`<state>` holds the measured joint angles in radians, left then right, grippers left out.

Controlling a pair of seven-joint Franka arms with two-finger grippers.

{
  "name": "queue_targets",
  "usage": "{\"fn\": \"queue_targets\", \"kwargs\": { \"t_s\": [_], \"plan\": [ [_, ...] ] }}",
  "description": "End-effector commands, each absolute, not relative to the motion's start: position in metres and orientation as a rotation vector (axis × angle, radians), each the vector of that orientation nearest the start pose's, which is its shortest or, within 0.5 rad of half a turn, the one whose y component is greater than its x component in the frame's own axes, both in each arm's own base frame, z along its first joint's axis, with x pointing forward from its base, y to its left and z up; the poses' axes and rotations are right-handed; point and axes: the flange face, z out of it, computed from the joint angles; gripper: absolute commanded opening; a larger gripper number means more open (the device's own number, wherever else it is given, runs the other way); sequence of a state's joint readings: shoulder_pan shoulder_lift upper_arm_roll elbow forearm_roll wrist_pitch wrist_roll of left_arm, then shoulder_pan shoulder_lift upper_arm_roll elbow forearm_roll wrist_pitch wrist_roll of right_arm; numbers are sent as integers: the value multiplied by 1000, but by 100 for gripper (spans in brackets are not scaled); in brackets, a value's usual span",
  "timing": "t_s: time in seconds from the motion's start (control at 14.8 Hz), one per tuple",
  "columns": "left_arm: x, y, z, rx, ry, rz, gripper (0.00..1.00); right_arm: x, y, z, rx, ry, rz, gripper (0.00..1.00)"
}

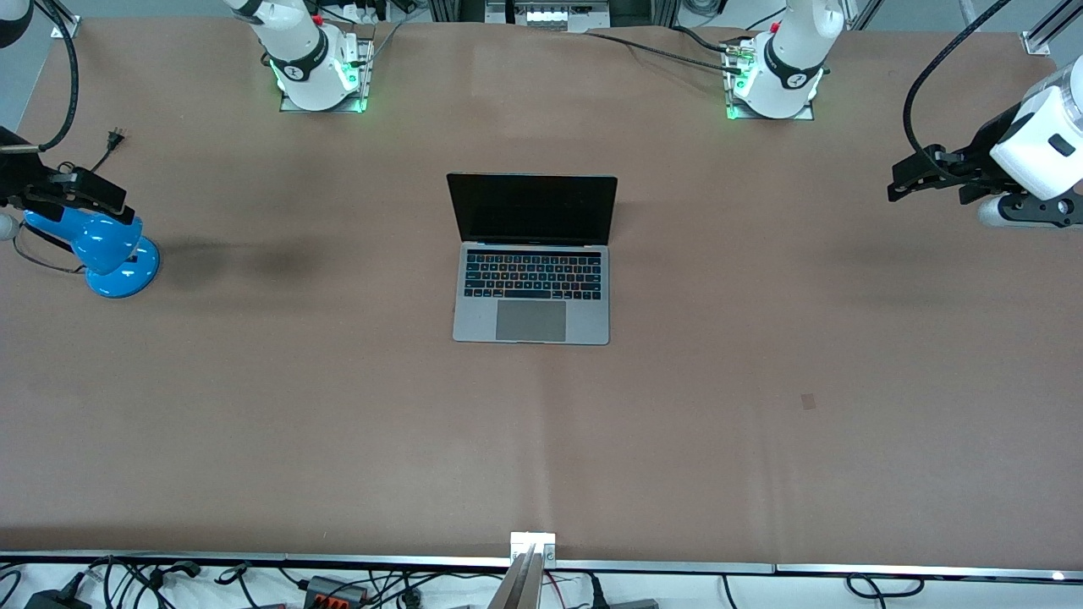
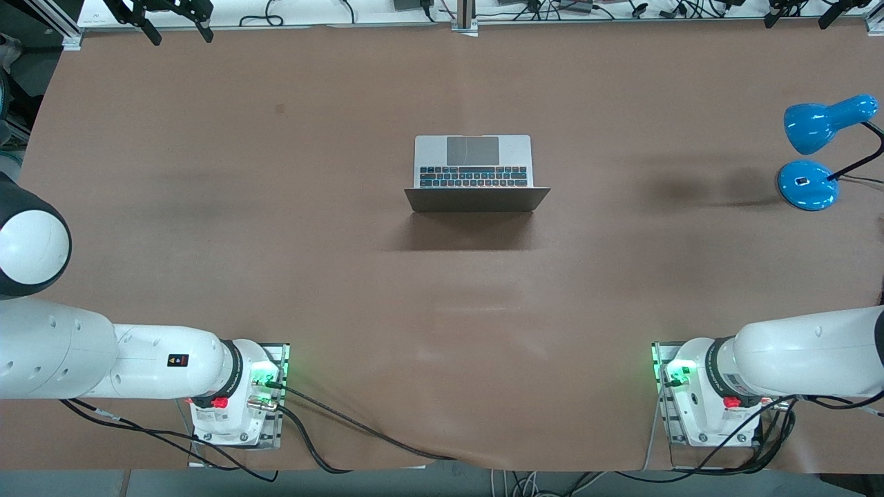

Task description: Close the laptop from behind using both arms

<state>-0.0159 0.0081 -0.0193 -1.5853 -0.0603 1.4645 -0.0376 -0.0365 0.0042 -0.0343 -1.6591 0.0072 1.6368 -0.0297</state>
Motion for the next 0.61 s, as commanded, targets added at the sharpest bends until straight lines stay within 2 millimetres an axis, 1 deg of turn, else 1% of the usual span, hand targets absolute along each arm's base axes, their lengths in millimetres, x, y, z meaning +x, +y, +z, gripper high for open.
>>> {"fn": "queue_targets", "kwargs": {
  "t_s": [0.0, 0.2, 0.27, 0.47, 0.54],
  "plan": [
    [547, -29, 611, -3204, 9, 211, 100, 544, -37, 585, -3141, 45, 53, 100],
    [547, -30, 611, -3205, 12, 211, 100, 545, -36, 584, -3141, 45, 53, 100],
    [547, -30, 611, -3205, 12, 211, 100, 547, -31, 583, -3141, 31, 56, 100],
    [547, -28, 611, -3207, 7, 214, 100, 549, -26, 572, -3139, 31, 96, 100],
    [547, -31, 611, -3206, 15, 214, 100, 549, -24, 570, -3135, 31, 108, 100]
  ]
}}
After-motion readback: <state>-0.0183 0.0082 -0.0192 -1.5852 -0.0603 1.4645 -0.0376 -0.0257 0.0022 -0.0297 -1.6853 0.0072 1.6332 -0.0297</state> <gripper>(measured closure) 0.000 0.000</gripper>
